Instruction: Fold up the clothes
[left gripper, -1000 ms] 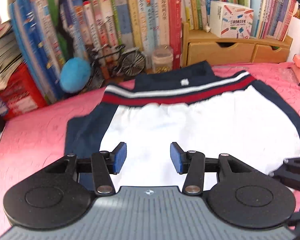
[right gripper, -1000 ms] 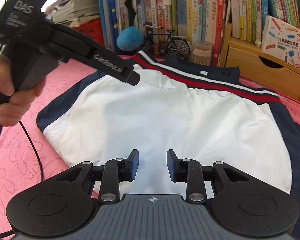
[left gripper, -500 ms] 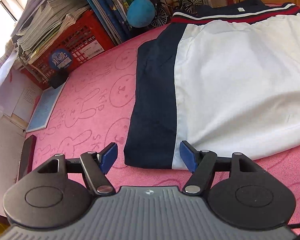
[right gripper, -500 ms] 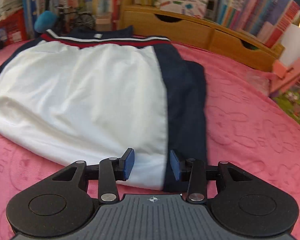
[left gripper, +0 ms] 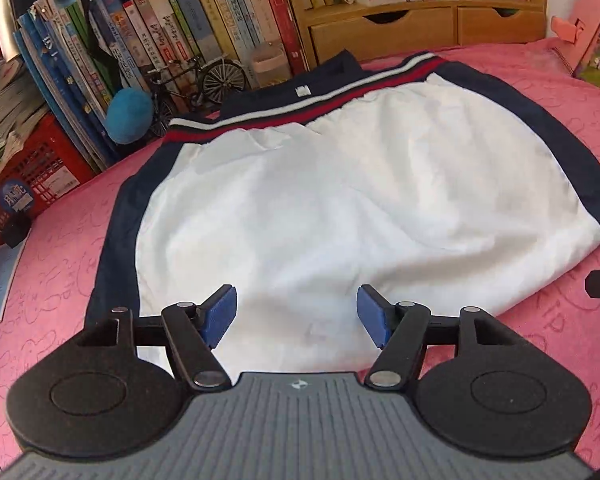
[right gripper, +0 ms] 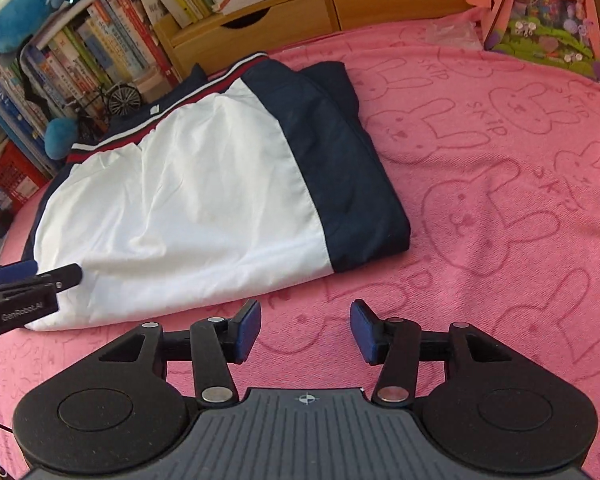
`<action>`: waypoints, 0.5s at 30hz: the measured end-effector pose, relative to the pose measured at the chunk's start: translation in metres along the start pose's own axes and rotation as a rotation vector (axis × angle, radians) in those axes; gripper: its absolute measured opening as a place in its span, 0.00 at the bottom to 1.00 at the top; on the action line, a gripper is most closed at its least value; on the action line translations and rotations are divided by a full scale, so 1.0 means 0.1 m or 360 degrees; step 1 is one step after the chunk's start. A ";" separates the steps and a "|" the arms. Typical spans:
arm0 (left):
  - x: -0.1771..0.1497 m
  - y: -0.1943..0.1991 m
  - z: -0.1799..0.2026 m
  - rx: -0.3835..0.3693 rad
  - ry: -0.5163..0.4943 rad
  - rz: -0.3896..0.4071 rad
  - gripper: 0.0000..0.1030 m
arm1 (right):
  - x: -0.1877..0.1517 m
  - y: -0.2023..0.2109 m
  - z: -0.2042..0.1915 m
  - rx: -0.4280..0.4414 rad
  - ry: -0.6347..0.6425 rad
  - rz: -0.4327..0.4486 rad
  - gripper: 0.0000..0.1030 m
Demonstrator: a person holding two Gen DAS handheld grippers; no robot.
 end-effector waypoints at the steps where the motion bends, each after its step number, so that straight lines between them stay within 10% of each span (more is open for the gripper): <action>1: -0.07 -0.07 0.04 0.0021 -0.0032 -0.0045 0.66 | 0.00 -0.01 -0.03 -0.0008 0.0019 -0.0001 0.57; 7: -0.05 -0.05 -0.04 0.0059 0.0038 -0.0067 0.73 | 0.05 -0.03 -0.12 -0.0048 0.0117 0.0024 0.65; 15: 0.62 0.28 -0.37 -0.0233 0.0411 0.0068 0.72 | 0.35 0.01 -0.88 -0.0114 0.0818 0.0372 0.80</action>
Point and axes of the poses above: each gripper's, at about its wrist camera, not at the fingertips, and y roughly against the way its jaws point, z to its right, x to its top, the point moved 6 cm from there along -y, roughly the way its jaws point, and after that the axes turned 14 degrees about y, right-handed, at the moved point
